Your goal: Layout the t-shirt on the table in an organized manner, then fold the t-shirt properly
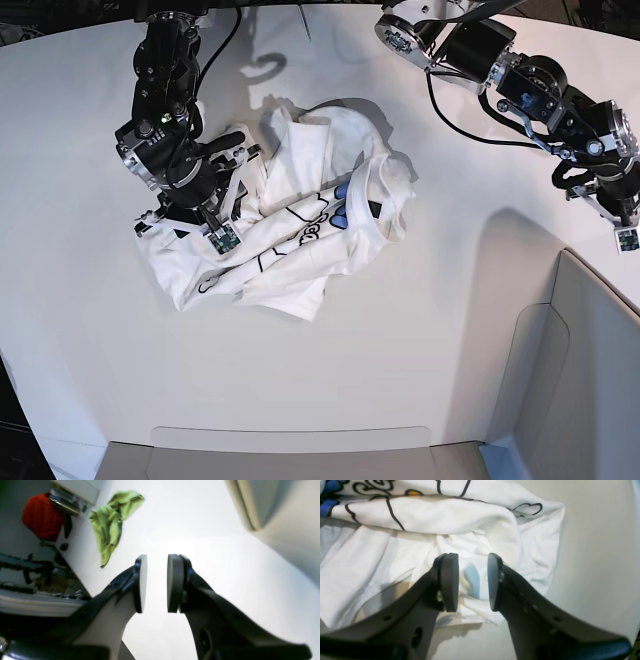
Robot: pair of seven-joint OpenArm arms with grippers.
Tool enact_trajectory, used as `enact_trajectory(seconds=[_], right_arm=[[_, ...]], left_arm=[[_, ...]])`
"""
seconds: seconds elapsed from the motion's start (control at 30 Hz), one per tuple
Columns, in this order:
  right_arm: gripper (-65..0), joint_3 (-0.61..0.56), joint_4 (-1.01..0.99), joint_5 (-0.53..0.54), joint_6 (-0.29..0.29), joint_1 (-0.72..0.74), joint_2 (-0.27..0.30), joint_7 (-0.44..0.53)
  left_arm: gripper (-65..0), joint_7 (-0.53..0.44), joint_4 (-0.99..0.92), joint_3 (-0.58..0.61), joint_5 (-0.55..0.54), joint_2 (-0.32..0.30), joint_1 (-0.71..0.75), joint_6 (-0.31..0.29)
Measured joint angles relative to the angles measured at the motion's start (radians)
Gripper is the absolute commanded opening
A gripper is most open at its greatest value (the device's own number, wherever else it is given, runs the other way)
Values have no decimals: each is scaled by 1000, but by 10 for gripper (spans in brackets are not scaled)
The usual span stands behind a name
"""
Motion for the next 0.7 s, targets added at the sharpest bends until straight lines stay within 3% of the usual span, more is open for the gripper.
enact_trajectory(seconds=[0.17, 0.47, 0.57, 0.7], right_arm=[[-453, 2, 3, 0, 0, -7, 1, 0], [-453, 2, 12, 0, 0, -7, -7, 0], [-453, 2, 12, 0, 0, -8, -7, 0], [-453, 2, 12, -1, 0, -7, -7, 0]], left_arm=[[-521, -97, 0, -18, 1, 0, 5, -1], [-521, -97, 0, -3, 11, 0, -96, 0], [-521, -96, 0, 101, 16, 0, -80, 3], [-521, -114, 0, 327, 6, 0, 14, -10]])
